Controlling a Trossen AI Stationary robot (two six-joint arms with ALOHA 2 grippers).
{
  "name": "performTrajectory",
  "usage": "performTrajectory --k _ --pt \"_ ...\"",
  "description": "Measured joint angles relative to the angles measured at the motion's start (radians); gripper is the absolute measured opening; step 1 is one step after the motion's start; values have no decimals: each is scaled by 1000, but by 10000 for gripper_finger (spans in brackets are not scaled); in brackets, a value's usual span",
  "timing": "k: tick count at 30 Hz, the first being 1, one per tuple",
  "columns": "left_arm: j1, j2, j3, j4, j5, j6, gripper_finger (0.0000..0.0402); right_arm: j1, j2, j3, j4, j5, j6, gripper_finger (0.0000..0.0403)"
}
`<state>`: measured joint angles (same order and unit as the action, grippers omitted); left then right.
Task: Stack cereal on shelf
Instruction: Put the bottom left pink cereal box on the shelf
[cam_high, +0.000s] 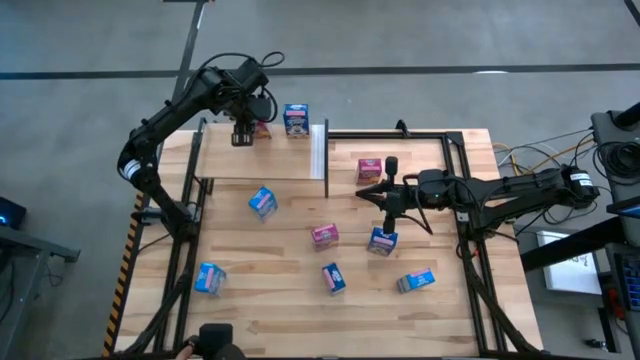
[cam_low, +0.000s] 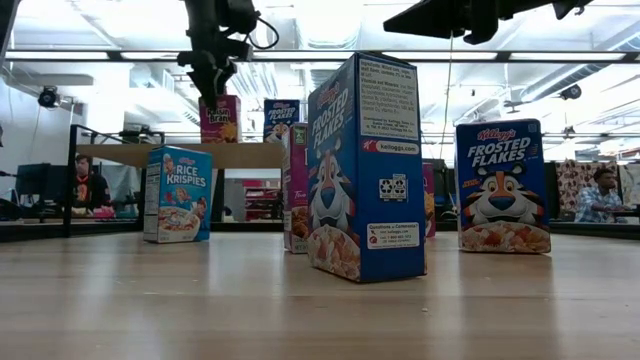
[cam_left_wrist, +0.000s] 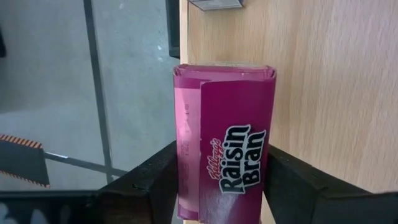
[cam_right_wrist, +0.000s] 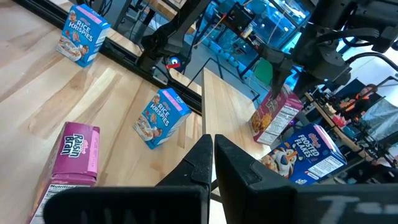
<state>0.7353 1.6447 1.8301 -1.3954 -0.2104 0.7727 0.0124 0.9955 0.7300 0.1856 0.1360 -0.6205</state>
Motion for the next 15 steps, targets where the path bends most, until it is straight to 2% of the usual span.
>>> performTrajectory --k 15 --pt "0 -2 1 6 0 0 187 0 0 0 0 11 0 9"
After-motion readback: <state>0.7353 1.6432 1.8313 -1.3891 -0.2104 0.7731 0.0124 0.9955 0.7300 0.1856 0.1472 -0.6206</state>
